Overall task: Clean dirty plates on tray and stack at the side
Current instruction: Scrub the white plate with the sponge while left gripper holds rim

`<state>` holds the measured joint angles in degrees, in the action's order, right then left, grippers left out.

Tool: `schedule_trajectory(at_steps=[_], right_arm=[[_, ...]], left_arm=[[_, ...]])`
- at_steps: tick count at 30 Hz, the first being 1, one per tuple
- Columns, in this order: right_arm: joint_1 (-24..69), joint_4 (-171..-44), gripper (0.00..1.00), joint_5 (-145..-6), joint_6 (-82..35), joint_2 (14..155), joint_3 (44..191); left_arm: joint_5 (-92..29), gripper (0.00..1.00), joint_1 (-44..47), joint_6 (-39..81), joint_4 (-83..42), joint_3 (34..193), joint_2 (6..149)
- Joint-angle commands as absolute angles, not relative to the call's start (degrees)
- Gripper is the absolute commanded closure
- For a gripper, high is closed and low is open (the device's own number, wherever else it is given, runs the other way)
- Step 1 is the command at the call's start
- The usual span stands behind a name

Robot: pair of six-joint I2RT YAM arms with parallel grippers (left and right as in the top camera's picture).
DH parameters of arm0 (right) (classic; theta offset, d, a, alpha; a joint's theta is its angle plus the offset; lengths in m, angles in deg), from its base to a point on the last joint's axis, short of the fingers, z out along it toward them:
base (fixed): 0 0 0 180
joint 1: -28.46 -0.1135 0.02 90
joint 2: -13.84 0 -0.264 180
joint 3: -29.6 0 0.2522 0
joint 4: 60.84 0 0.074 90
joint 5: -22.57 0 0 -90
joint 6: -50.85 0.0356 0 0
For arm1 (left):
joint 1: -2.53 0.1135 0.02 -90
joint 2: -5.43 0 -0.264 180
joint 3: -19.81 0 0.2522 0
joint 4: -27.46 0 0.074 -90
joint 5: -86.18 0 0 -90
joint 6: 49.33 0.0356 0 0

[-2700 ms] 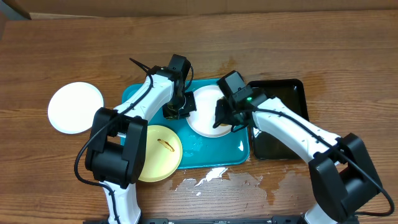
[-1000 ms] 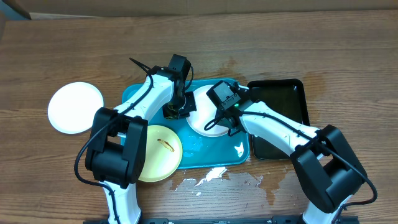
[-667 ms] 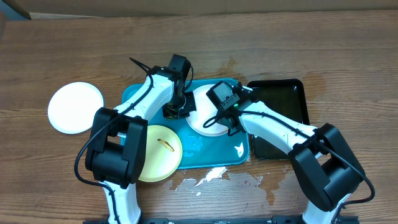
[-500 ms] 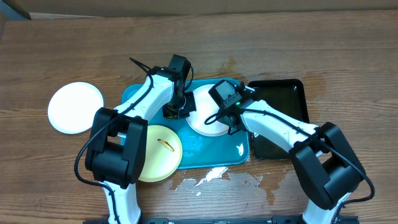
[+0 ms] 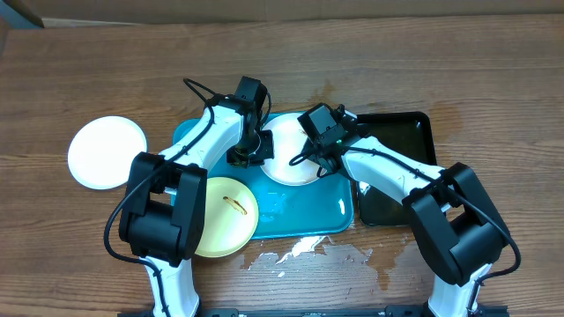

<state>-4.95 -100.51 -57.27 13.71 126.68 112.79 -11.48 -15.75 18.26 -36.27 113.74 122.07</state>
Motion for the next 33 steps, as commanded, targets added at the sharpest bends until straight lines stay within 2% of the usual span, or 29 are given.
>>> schedule_trajectory(at_steps=[1, 11, 16, 20, 33], right_arm=[[-4.2, -99.2, 0.96, -58.0, 12.7, 129.9, 111.9], [-3.7, -95.7, 0.96, -57.1, 11.0, 130.3, 111.9], [-3.1, -92.9, 0.96, -61.9, 9.8, 132.5, 111.9], [-2.6, -86.9, 0.96, -67.7, 0.8, 132.4, 112.4], [-2.7, -92.6, 0.96, -68.7, -4.4, 123.8, 119.3]], left_arm=[[-7.7, 0.96, -15.9, 24.7, -37.4, 111.7, 123.4], [-7.7, 0.96, -15.9, 26.8, -37.5, 111.7, 123.4], [-7.7, 0.96, -15.9, 27.0, -37.5, 111.7, 123.4], [-7.7, 0.96, -15.9, 27.0, -37.5, 111.7, 123.4], [-7.7, 0.96, -15.9, 26.9, -37.8, 111.7, 123.4]])
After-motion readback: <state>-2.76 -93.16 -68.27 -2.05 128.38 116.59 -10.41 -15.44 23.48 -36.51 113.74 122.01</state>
